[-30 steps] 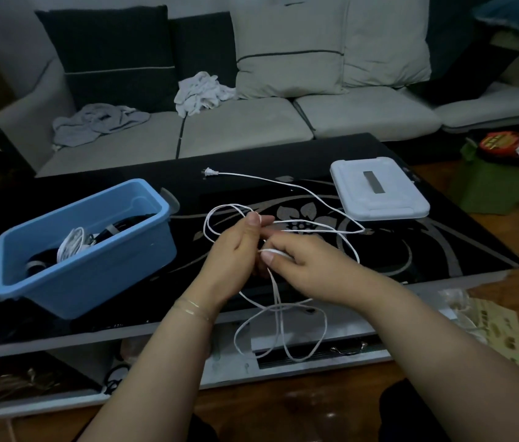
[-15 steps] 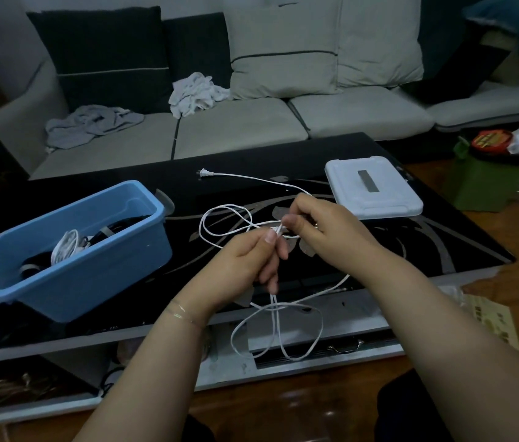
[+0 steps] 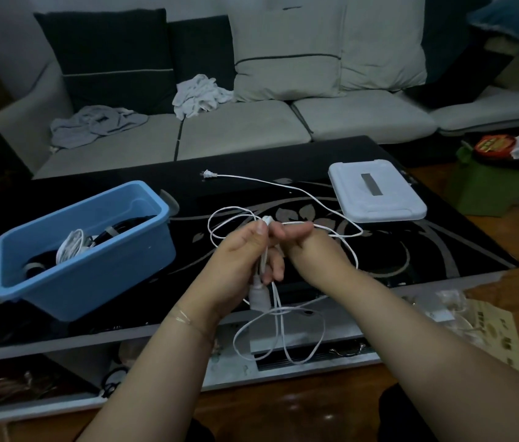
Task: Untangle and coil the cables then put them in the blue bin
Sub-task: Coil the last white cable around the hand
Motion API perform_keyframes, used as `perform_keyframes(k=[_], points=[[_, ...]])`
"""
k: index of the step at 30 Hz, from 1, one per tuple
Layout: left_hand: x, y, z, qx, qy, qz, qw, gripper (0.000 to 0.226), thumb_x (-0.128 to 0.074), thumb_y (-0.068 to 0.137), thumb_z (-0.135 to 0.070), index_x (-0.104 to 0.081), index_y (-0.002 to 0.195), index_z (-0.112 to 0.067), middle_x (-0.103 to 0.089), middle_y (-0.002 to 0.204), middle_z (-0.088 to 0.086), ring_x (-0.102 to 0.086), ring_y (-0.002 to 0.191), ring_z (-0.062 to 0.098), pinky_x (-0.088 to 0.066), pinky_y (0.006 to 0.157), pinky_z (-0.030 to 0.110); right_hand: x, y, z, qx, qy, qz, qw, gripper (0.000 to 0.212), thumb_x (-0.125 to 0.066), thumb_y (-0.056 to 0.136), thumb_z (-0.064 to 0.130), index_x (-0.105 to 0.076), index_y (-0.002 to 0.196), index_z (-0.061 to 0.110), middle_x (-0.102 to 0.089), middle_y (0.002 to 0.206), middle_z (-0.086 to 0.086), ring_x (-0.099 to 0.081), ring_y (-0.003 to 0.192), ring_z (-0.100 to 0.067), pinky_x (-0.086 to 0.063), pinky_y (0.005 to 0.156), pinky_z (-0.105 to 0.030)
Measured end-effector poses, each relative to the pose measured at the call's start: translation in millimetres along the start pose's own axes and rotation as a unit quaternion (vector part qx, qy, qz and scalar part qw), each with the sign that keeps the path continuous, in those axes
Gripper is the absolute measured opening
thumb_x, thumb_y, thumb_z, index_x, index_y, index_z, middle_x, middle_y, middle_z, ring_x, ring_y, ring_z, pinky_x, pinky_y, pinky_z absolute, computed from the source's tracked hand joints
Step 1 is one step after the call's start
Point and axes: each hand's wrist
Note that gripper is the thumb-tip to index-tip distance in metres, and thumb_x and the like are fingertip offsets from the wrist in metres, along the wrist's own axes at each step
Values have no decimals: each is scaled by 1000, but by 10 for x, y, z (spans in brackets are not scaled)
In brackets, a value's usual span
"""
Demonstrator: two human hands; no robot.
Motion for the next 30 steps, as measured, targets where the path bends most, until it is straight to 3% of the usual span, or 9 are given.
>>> perform_keyframes(k=[2,7,12,16,19,21,26,28,30], points=[[0,16,-12,-16,-26,-59,998,29,-38,101,-33,-58,96,-12,-68,122,10,-53,50,8,-40,48,16,-71,-40,55,33,-60,-3,998,36,-30,99,42,-59,96,21,-62,81,-3,-62,84,-32,-37,60,-33],[34,63,-47,-17,-88,-181,979,31,-34,103,-24,-58,104,-6,-69,119,9,-71,68,13,-54,56,19,-200,-158,188,119,-138,30,983,21,-32,100,28,-51,100,18,-65,96,-14,-59,88,-36,-31,62,-33],[67,97,-14,-24,-120,-203,972,31,-30,105,-19,-55,96,-4,-64,124,16,-66,110,28,-58,83,34,-110,-212,176,133,-129,93,978,18,-33,101,33,-46,109,23,-64,93,-9,-55,76,-30,-37,60,-36],[119,123,13,-15,-119,-221,968,34,-28,106,-21,-54,90,-6,-62,127,20,-62,116,27,-51,98,40,-102,-276,159,156,-139,104,972,11,-38,100,34,-37,90,29,-62,80,-2,-56,73,-26,-45,62,-38],[84,134,65,-26,-14,-220,975,34,-27,107,-23,-55,91,-11,-62,129,11,-65,113,20,-54,94,33,-58,-280,147,163,-151,79,972,16,-41,98,38,-39,87,27,-50,67,4,-49,66,-22,-33,54,-33],[58,143,92,-34,67,-224,972,30,-28,106,-24,-51,91,-13,-59,132,4,-68,105,13,-56,84,25,-43,-290,156,155,-137,98,973,18,-42,98,39,-46,92,22,-51,69,4,-50,66,-21,-35,54,-34],[143,130,139,-37,341,-199,918,22,-34,104,-29,-52,93,-22,-62,119,-12,-70,72,6,-57,70,30,-110,-408,247,179,-53,170,968,19,-42,99,33,-51,107,18,-60,88,-2,-55,70,-18,-46,62,-37],[189,111,131,-30,389,-186,902,26,-35,104,-31,-58,97,-21,-66,105,-17,-65,73,1,-51,74,26,-53,-407,250,197,-73,133,969,14,-42,99,34,-50,97,22,-55,75,6,-52,65,-16,-40,56,-34],[189,99,111,-14,370,-166,914,32,-35,104,-31,-64,99,-19,-70,96,-16,-63,74,-2,-47,70,16,55,-393,237,214,-113,60,968,15,-44,98,38,-50,86,29,-49,65,10,-53,65,-18,-33,56,-31]])
Point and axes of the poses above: each hand's wrist, its own y-axis towards the middle knuckle, its own x-axis out of the back of the hand, z = x × y
